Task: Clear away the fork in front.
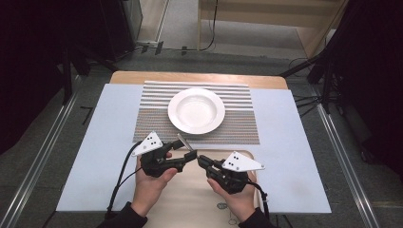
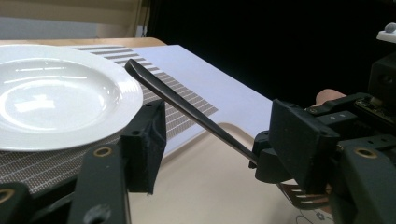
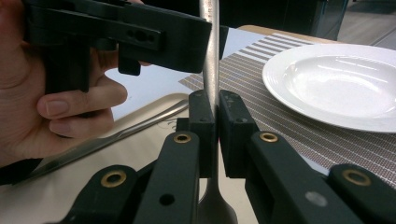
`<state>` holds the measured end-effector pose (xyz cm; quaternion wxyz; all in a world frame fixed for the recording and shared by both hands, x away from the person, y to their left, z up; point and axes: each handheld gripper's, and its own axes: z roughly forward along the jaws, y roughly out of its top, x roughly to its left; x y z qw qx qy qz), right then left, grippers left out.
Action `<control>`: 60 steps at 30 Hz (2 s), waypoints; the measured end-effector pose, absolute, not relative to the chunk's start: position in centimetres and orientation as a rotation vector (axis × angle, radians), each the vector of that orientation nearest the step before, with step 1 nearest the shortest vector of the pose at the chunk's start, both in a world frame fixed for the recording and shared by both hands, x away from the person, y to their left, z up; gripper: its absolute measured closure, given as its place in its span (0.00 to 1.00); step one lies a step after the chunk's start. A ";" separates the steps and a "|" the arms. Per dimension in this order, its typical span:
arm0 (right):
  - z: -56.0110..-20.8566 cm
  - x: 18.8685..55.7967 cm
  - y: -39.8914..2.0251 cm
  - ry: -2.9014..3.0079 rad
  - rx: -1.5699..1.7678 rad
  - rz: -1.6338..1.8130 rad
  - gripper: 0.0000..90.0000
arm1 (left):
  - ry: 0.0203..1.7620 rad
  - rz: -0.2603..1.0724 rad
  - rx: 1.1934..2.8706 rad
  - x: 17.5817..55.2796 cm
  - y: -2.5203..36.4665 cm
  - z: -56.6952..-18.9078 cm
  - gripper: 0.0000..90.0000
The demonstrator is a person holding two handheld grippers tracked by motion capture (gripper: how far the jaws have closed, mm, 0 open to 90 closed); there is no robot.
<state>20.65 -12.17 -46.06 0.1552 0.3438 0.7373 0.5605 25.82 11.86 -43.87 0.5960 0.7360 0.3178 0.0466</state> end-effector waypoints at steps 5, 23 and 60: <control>-46.1 20.6 -12.1 2.111 0.977 1.604 0.93 | 0.759 0.084 1.713 26.0 11.8 -44.0 0.52; -46.5 20.6 -12.0 2.077 0.929 1.637 0.72 | 0.731 0.061 1.662 25.5 12.8 -43.5 0.96; -46.9 21.6 -19.8 1.919 1.224 1.395 0.00 | 0.708 0.065 1.742 25.5 17.2 -43.7 0.96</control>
